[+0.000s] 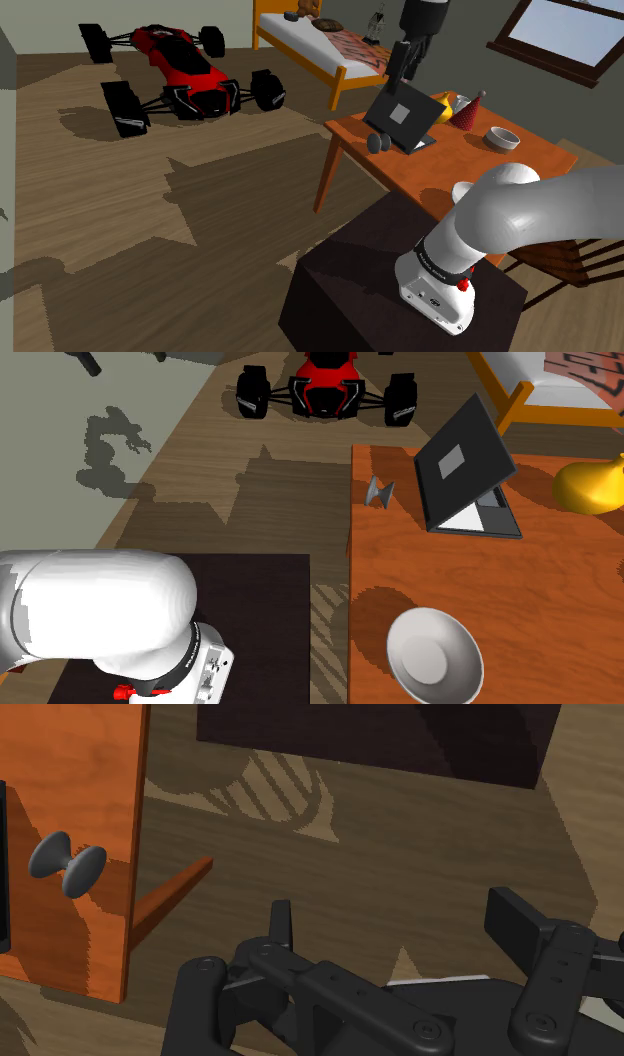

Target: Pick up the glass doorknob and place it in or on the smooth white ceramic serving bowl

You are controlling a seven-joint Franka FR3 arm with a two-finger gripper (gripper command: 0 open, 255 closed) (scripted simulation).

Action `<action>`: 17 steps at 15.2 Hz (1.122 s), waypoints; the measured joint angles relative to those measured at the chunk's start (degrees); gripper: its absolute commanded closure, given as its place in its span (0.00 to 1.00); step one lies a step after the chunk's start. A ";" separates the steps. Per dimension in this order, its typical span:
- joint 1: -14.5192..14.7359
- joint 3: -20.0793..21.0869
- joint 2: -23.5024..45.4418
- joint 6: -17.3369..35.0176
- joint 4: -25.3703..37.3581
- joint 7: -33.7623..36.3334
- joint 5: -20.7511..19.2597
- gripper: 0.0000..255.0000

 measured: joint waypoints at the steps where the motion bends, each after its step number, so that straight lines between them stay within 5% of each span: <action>1: 0.00 0.00 0.00 0.00 0.00 0.00 0.00 0.00; 17: -5.50 -14.91 15.18 23.39 -6.70 -12.35 -7.26 0.00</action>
